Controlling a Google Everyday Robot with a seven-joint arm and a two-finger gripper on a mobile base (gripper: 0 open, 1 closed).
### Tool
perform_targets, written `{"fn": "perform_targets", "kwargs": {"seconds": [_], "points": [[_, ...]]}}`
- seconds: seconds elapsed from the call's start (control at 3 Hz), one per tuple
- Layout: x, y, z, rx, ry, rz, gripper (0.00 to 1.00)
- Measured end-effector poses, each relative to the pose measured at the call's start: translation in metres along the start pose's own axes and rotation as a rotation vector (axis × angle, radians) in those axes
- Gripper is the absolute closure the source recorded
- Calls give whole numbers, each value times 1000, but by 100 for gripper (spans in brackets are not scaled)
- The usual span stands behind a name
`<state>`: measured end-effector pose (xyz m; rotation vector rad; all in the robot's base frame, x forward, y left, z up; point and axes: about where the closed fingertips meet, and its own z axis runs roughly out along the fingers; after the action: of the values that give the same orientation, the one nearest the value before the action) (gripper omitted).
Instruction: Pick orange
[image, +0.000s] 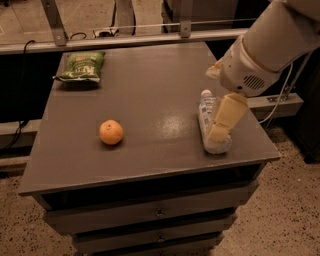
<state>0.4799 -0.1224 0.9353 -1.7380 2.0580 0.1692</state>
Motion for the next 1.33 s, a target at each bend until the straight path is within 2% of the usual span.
{"fn": "perform_targets", "kwargs": {"seconds": [0.33, 0.67, 1.33], "points": [[-49, 1, 46, -44, -134, -23, 0], [-97, 12, 96, -82, -271, -28, 0], [-138, 29, 146, -112, -390, 9, 0]]}}
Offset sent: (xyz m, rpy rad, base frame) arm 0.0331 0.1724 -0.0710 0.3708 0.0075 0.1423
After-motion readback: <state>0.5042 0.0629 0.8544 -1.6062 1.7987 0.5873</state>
